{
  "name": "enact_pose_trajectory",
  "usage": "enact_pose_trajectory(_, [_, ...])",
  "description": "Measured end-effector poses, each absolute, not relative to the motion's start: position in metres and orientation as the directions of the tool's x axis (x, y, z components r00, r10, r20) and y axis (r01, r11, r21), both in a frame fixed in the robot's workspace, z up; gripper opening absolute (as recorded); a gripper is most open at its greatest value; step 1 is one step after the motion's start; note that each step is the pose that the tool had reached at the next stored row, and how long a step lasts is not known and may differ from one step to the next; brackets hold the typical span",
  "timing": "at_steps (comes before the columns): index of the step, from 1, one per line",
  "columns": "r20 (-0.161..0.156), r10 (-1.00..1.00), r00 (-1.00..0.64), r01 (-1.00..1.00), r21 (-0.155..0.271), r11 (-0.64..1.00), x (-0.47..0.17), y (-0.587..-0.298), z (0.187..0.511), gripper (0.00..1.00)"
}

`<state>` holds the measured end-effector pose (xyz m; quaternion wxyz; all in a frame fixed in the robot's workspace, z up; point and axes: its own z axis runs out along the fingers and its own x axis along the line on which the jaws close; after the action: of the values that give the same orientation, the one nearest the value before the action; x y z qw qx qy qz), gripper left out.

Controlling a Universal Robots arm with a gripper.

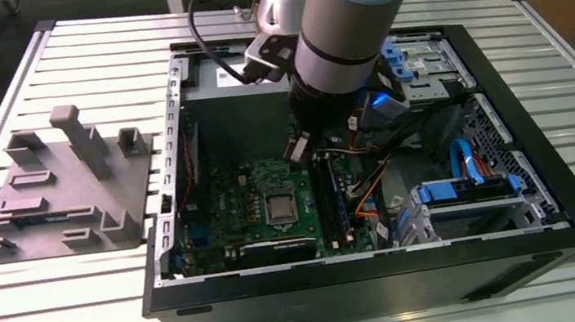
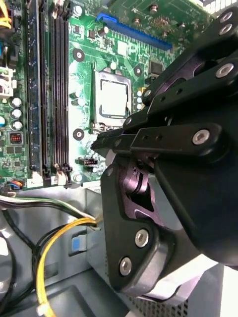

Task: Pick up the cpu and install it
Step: 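Install the first cpu locking lever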

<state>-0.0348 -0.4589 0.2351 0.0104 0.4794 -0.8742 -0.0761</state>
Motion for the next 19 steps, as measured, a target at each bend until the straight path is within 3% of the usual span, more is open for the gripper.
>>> enact_pose_trajectory(19, [-0.056, -0.854, -0.517, -0.851, 0.142, 0.506, -0.0379, -0.4668, 0.2346, 0.1])
